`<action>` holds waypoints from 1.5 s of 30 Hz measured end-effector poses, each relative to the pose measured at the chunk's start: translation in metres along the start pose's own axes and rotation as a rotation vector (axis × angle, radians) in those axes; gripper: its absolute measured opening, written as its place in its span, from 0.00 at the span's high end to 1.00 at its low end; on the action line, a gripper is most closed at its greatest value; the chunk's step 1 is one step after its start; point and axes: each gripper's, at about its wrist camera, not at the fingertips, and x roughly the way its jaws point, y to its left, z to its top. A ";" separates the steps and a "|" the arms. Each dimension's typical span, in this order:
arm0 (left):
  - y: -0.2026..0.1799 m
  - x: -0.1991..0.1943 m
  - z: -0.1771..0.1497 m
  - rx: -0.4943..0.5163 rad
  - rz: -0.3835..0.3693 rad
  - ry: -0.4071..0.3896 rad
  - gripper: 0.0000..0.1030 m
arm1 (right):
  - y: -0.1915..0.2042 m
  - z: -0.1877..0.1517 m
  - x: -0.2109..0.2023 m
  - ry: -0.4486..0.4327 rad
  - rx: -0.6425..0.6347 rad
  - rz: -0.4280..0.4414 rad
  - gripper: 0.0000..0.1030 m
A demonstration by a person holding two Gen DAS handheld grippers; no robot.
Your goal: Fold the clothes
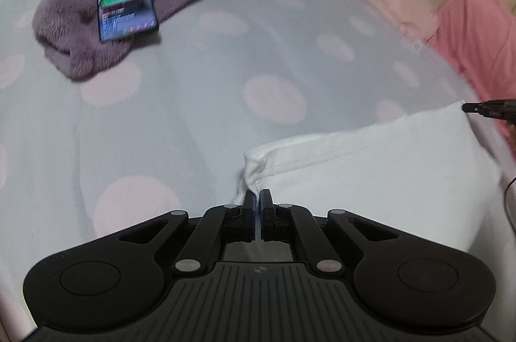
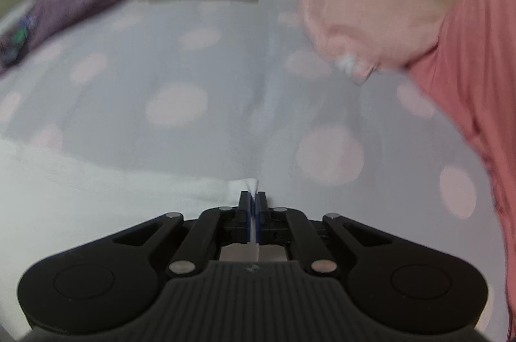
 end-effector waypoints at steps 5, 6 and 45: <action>-0.014 -0.005 0.002 -0.009 0.135 -0.033 0.74 | 0.008 -0.006 -0.007 -0.041 0.067 -0.033 0.64; -0.015 -0.008 0.002 -0.017 0.149 -0.048 0.74 | 0.007 -0.009 -0.011 -0.058 0.099 -0.033 0.64; -0.020 -0.030 -0.018 -0.052 0.170 -0.062 0.74 | 0.004 -0.079 -0.055 -0.070 0.246 -0.052 0.96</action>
